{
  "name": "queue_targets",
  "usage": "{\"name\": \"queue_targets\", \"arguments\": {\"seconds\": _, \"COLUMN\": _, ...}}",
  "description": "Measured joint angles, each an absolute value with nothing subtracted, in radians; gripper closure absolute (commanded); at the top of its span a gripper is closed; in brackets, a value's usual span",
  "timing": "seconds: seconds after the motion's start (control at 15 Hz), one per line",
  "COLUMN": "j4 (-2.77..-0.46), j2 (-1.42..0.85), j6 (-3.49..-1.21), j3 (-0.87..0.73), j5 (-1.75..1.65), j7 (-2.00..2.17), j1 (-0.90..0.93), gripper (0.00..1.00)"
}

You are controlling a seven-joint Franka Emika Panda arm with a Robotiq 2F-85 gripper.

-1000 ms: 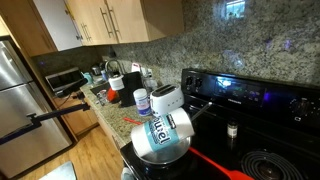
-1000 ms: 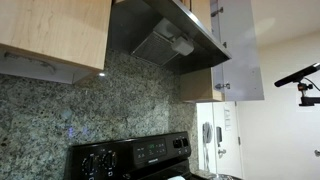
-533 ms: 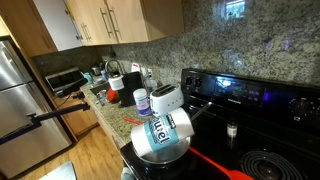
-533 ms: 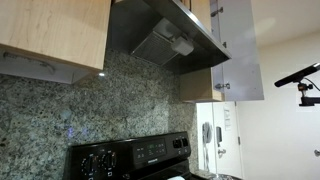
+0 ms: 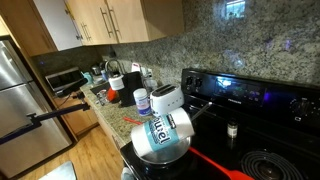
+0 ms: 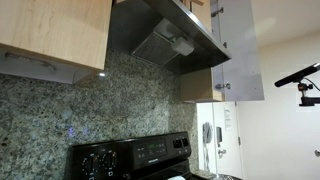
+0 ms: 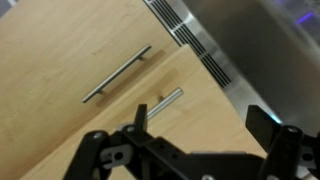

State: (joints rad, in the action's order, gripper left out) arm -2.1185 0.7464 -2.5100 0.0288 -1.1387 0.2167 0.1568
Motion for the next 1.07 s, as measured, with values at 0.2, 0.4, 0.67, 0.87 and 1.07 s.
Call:
{"name": "queue_targets", "arguments": {"seconds": 0.2, "j4": -2.183, "j2": 0.771, "j6": -2.579, "j3": 0.014, "j5": -0.969, "j7": 0.139, "j1": 0.217, "gripper": 0.00}}
{"name": "queue_targets", "arguments": {"seconds": 0.4, "j4": -2.214, "j2": 0.785, "j6": -2.689, "j3": -0.036, "j5": -0.775, "j7": -0.005, "j1": 0.273, "gripper": 0.00}}
{"name": "queue_targets", "arguments": {"seconds": 0.67, "j4": -2.223, "j2": 0.795, "j6": -2.791, "j3": -0.152, "j5": -0.480, "j7": -0.308, "j1": 0.402, "gripper": 0.00}}
{"name": "queue_targets", "arguments": {"seconds": 0.87, "j4": -2.220, "j2": 0.814, "j6": -2.795, "j3": -0.258, "j5": -0.283, "j7": -0.548, "j1": 0.559, "gripper": 0.00}}
{"name": "queue_targets", "arguments": {"seconds": 1.07, "j4": -2.218, "j2": 0.853, "j6": -2.777, "j3": -0.346, "j5": -0.163, "j7": -0.713, "j1": 0.719, "gripper": 0.00}}
